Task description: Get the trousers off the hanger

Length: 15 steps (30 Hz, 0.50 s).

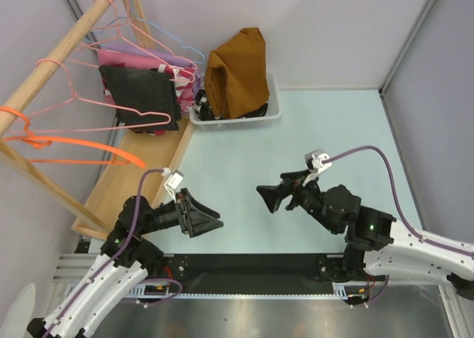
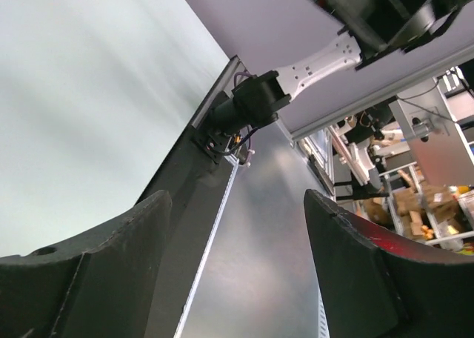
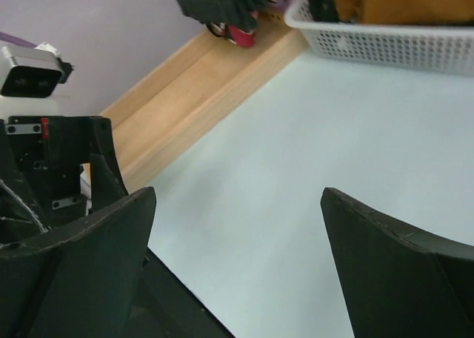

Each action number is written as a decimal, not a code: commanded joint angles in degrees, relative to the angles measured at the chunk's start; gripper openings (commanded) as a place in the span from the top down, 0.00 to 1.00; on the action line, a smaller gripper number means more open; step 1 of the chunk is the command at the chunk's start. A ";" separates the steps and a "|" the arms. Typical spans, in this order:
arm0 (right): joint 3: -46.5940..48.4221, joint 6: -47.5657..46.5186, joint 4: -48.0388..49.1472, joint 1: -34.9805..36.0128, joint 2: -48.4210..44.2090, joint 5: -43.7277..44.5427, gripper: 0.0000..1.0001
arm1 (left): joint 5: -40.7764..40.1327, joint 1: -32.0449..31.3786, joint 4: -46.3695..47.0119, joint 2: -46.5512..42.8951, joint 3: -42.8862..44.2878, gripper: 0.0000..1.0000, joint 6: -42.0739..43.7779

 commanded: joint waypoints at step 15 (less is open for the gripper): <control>-50.68 29.21 17.53 -2.26 -36.25 11.23 0.00 | -14.01 -1.26 45.98 -2.34 -30.70 0.14 -15.04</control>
